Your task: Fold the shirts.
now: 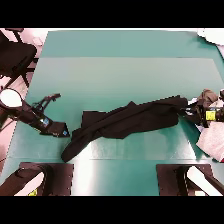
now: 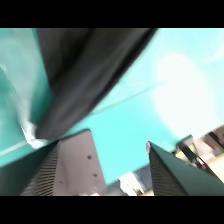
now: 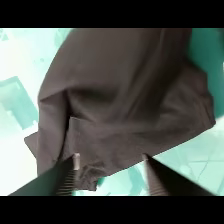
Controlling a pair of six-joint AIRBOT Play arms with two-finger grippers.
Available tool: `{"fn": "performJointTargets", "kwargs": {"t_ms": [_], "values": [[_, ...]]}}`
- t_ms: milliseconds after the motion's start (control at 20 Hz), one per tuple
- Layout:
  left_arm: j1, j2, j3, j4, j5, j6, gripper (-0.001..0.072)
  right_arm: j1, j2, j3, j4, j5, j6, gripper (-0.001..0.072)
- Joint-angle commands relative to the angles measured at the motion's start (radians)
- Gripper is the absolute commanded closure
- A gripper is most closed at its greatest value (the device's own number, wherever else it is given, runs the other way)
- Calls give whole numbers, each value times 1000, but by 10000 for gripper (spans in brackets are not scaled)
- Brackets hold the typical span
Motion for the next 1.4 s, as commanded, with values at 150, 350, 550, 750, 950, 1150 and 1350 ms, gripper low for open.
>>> {"fn": "performJointTargets", "kwargs": {"t_ms": [150,350,550,750,950,1150,1350], "values": [[0,0,229,89,165,37,96,-51,148,0,0,-95,20,138],[0,-85,223,4,275,243,126,-115,261,42,-2,-151,11,138],[1,-261,221,9,301,294,126,-89,190,212,-3,-98,-37,138],[8,-438,221,-73,328,388,126,-23,52,372,-11,-31,-56,138],[142,-581,221,-320,327,513,126,24,-43,475,-11,-3,-62,138],[273,-655,221,-394,264,594,125,27,-68,519,-11,-9,-63,138],[263,-678,187,-402,331,604,124,22,-68,518,-19,-16,-74,138]]}}
